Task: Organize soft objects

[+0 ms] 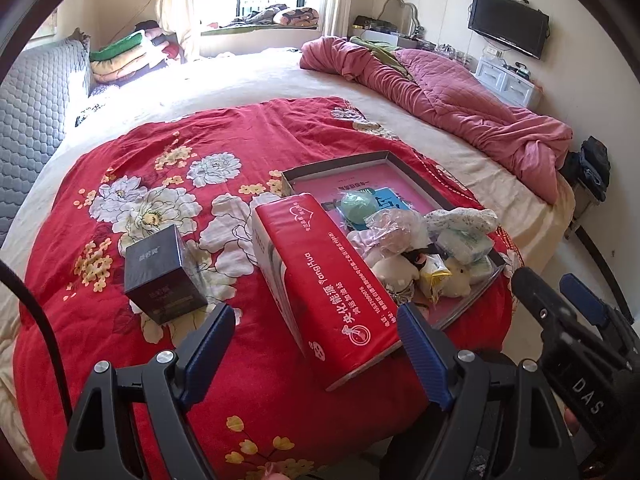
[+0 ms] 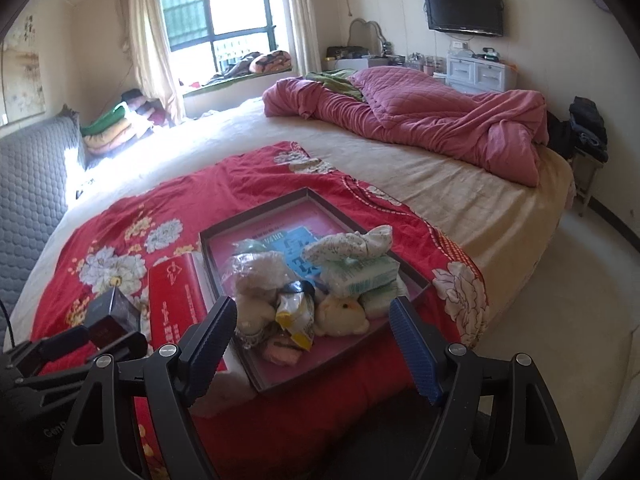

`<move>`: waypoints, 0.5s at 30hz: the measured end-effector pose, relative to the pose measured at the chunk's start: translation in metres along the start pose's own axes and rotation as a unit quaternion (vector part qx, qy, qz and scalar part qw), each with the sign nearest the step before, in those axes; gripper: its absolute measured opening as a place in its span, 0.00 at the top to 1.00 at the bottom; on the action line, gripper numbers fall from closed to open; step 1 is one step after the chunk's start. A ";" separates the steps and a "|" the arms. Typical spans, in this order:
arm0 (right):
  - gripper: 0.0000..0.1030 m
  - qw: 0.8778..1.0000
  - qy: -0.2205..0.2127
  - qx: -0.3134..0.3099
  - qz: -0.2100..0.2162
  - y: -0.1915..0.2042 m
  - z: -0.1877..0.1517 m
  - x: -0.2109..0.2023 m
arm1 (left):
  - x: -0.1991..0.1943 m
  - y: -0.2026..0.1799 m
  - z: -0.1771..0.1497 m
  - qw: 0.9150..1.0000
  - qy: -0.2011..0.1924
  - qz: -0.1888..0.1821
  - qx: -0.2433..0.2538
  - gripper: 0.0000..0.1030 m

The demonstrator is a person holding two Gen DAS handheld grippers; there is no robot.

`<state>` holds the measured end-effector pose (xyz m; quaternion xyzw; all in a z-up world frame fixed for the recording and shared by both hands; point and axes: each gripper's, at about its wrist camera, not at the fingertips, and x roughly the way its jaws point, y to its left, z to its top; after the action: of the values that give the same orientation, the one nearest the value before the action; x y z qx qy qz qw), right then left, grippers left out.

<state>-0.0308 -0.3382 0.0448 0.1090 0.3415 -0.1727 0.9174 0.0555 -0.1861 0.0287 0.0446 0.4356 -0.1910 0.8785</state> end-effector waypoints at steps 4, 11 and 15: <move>0.23 1.000 0.008 -0.026 -0.004 0.006 -0.015 -0.002 | -0.005 0.000 -0.007 1.000 -0.003 0.004 0.002 0.20; 0.23 0.999 0.037 -0.023 -0.011 0.001 -0.027 -0.004 | -0.004 0.005 -0.018 1.000 0.005 0.000 -0.004 0.20; 0.23 0.999 0.037 -0.026 -0.014 0.000 -0.031 -0.011 | -0.002 0.005 -0.023 1.000 0.009 0.000 -0.003 0.20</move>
<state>-0.0565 -0.3259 0.0290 0.0866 0.3810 -0.1725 0.9042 0.0386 -0.1753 0.0159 0.0441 0.4443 -0.1896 0.8745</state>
